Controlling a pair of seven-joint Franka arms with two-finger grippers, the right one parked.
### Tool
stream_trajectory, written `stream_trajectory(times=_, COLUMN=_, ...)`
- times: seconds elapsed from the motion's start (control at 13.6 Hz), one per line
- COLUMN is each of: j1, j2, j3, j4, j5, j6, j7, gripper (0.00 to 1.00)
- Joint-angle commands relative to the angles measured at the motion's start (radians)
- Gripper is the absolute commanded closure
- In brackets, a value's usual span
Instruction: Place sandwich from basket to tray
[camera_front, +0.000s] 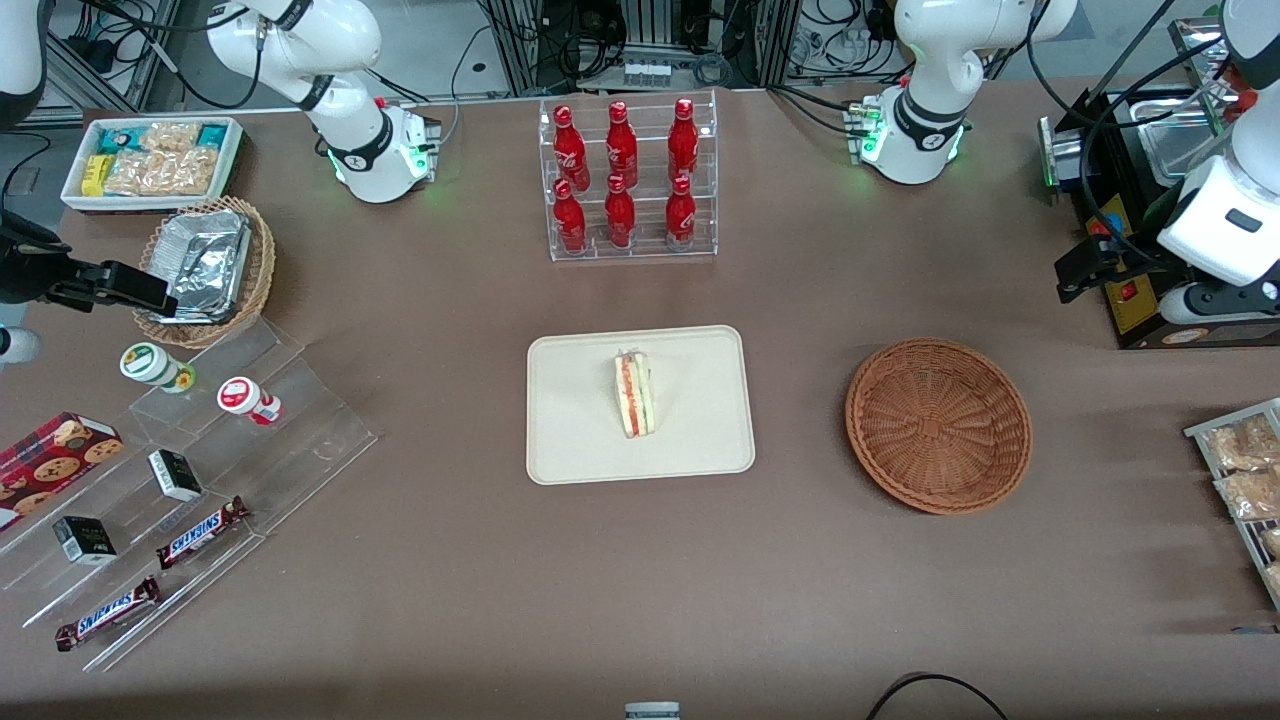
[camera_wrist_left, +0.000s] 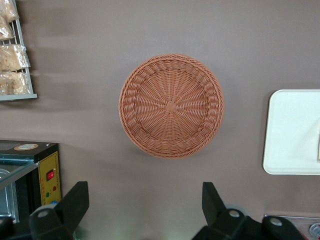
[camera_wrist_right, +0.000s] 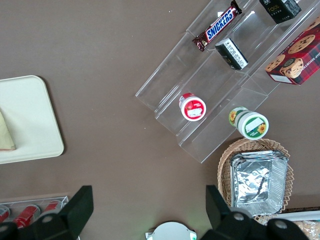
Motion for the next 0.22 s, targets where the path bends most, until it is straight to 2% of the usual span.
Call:
stream_trajectory(times=0.0, j1=-0.011, j2=-0.013, j3=0.014, j4=0.003, j5=-0.020, j6=-0.011, j7=0.009, gripper=0.00)
stream_trajectory(times=0.15, j1=-0.017, j2=-0.010, j3=0.023, j4=0.003, j5=-0.018, j6=-0.014, j7=0.015, gripper=0.00)
